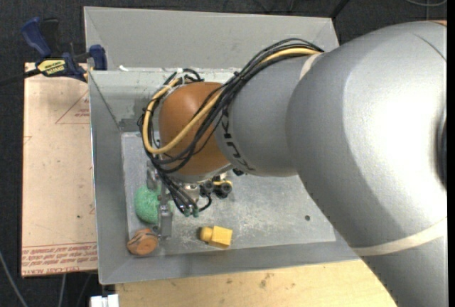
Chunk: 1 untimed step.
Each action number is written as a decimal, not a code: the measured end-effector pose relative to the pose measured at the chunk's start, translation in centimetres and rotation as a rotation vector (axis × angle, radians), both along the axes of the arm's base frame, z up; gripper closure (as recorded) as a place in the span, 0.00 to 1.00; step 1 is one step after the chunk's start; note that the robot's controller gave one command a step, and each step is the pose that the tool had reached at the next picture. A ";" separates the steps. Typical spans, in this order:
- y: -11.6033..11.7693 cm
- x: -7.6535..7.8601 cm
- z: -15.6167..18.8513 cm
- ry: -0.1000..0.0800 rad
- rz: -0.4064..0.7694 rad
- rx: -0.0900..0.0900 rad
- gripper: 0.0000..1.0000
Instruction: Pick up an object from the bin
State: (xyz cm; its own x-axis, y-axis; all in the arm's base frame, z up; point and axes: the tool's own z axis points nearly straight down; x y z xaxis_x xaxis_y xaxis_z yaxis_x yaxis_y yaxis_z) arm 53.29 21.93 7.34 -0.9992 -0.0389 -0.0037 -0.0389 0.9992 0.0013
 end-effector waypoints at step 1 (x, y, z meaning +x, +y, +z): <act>1.3 -0.2 0.0 -0.009 0.223 0.003 1.00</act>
Offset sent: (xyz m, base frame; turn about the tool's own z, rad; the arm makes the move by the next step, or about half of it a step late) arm 0.0000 0.0000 0.0000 0.0000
